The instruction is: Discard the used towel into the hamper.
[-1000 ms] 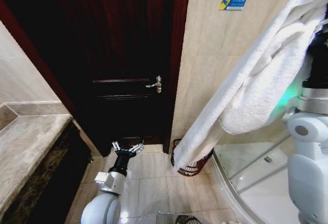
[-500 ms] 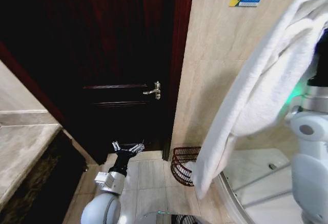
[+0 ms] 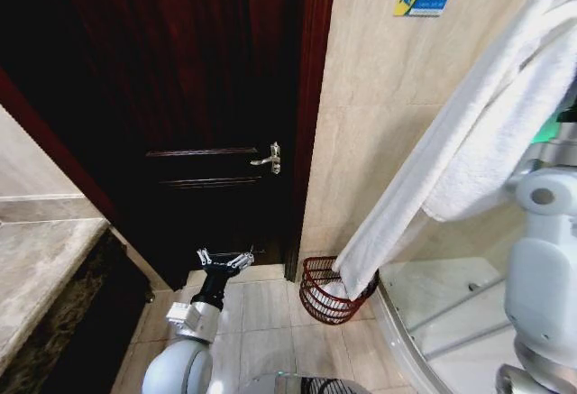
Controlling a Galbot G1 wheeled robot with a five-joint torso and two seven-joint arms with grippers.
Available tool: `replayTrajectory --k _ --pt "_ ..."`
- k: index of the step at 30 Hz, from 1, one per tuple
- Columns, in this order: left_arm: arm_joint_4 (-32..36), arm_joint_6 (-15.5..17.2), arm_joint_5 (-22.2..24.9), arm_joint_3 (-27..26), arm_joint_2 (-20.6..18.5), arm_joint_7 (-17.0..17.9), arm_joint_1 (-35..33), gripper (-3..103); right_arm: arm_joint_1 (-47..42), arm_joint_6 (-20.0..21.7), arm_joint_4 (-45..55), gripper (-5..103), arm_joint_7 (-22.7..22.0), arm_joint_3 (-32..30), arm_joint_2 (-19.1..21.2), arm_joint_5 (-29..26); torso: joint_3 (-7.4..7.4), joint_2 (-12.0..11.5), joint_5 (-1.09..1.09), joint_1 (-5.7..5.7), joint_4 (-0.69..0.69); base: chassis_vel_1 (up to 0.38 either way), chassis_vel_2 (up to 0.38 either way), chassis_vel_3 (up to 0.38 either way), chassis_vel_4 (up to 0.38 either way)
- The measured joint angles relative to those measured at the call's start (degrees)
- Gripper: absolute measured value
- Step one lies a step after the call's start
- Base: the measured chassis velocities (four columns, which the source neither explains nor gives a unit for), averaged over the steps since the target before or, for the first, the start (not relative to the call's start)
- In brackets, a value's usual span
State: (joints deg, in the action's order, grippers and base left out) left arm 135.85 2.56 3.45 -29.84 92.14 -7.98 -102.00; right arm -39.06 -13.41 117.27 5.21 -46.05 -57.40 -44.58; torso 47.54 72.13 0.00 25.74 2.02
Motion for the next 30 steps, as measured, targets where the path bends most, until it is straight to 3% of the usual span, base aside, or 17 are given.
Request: replayTrajectory --k 11,22,30 --pt "0.0 0.0 0.0 0.0 0.0 0.0 0.0 100 -6.7 -4.4 -2.1 11 4.1 1.9 -3.9 3.8 -0.01 0.0 0.01 -0.03 -0.02 0.0 0.0 0.0 0.0" --pt "0.0 0.0 0.0 0.0 0.0 0.0 0.0 100 -11.1 -7.0 -4.4 11 5.3 2.4 -5.9 5.4 -0.01 0.0 0.0 -0.03 -0.03 0.0 0.0 0.0 0.0" --pt "0.0 0.0 0.0 0.0 0.0 0.0 0.0 100 -16.6 -11.3 -6.3 11 6.4 3.6 -7.9 7.7 -0.01 0.0 0.0 -0.03 -0.02 0.0 0.0 0.0 0.0"
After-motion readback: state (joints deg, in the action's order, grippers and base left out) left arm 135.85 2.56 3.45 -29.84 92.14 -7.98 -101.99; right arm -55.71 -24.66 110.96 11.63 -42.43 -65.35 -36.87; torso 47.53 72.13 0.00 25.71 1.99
